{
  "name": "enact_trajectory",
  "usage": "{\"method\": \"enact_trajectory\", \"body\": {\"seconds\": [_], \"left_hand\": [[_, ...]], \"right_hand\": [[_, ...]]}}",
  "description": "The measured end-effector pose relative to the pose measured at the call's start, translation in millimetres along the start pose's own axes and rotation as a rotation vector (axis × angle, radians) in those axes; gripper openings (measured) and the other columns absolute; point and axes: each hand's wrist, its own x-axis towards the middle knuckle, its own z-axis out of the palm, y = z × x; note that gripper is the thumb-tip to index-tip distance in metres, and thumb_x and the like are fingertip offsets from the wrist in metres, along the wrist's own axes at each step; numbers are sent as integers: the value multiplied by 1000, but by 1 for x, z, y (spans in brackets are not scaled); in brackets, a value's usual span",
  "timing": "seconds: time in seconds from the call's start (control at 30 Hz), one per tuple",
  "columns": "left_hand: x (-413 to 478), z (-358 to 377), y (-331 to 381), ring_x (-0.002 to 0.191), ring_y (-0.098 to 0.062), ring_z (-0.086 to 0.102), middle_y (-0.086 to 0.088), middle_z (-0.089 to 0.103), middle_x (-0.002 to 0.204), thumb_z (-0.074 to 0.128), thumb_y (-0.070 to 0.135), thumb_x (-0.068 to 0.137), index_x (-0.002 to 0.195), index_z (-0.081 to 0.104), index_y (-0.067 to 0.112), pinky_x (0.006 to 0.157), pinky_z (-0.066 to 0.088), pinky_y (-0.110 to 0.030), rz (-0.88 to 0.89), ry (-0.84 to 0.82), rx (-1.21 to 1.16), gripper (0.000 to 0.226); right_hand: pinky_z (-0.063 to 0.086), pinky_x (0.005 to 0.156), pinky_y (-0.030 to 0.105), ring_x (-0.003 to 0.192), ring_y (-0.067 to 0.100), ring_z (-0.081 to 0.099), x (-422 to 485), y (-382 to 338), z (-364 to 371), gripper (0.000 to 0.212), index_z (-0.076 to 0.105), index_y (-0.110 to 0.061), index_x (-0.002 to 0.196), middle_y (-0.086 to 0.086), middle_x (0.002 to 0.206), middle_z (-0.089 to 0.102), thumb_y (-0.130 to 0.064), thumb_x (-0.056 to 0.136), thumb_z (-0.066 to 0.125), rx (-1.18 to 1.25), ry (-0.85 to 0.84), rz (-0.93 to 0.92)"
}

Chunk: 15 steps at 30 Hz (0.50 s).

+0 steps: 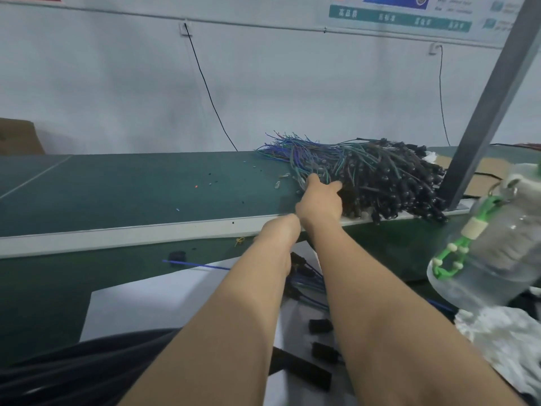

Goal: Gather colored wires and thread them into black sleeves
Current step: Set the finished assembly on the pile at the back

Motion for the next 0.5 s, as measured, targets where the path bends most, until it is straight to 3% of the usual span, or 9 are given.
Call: {"method": "enact_trajectory", "body": {"seconds": [0.07,0.17,0.27,0.37,0.5], "left_hand": [[12,-5,-5,79,-20,42,-2,33,71,39,17,99,77,43,8,73,35,-28,16,-22,-44,24],[6,-13,-3,64,-19,45,-3,42,70,41,22,98,74,46,12,59,37,-25,-19,17,-155,26],[-1,-25,2,59,-19,50,-5,51,76,41,30,98,82,50,11,48,36,-23,-42,31,-206,26],[-7,-40,6,45,-21,53,-9,56,69,38,39,99,90,52,9,37,38,-19,-46,21,-244,34],[-18,-60,5,36,-17,57,-10,62,49,47,52,92,75,61,4,33,42,-18,-118,-81,-257,52]], "right_hand": [[47,79,36,80,32,55,-8,-6,-7,38,47,-14,121,21,131,32,-1,86,57,69,-24,-5],[43,76,33,69,25,48,-28,-15,-25,39,49,-16,121,20,131,34,-4,86,62,111,-98,-8],[42,78,32,76,29,50,-56,-23,-46,35,50,-19,118,18,128,37,-8,87,61,95,-184,-78],[41,81,30,77,27,47,-97,-27,-68,31,49,-21,116,15,123,40,-12,88,59,36,-269,-196],[43,79,31,96,30,55,-142,-42,-93,36,50,-19,121,15,116,56,-18,86,59,-171,-519,-451]]}}
